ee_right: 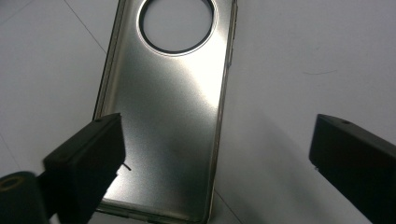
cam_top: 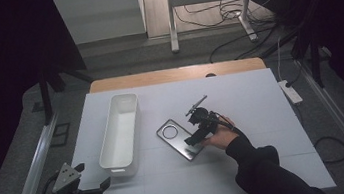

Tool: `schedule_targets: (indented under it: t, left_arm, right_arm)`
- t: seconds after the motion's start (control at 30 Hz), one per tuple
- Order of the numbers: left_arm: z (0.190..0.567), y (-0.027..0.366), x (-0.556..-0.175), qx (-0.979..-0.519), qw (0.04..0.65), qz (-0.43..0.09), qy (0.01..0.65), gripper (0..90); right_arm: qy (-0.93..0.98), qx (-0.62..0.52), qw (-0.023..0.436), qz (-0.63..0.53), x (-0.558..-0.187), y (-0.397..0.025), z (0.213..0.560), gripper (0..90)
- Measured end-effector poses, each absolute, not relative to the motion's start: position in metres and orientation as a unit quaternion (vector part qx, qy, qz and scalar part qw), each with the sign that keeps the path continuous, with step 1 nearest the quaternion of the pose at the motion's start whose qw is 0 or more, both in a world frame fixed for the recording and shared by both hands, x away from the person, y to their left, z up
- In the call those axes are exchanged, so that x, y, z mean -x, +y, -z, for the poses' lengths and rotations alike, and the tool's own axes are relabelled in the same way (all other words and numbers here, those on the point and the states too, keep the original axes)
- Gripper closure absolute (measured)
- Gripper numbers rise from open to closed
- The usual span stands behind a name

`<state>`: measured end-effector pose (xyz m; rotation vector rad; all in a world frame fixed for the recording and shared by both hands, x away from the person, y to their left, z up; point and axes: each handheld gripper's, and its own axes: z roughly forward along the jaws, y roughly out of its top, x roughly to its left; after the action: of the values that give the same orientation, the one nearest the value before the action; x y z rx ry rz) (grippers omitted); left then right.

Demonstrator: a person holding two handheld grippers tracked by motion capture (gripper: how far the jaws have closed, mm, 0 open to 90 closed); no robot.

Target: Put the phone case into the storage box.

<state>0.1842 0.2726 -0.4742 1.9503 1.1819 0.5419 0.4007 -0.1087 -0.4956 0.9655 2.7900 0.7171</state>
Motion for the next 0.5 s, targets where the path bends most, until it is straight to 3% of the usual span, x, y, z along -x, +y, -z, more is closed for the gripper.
schedule_targets:
  t: [0.07,0.5]
  left_arm:
    - [0.4742,0.2727,-0.1842,-0.767,0.388,-0.213,0.465,1.6]
    - [0.4743,0.2726,-0.1850,-0.768,0.386,-0.210,0.466,1.8]
  right_arm:
    - [0.918,-0.318,0.050,-0.231,-0.4011,-0.1079,0.4961,11.6]
    - [0.923,-0.307,0.055,-0.225,-0.4054,-0.1075,0.5000,69.1]
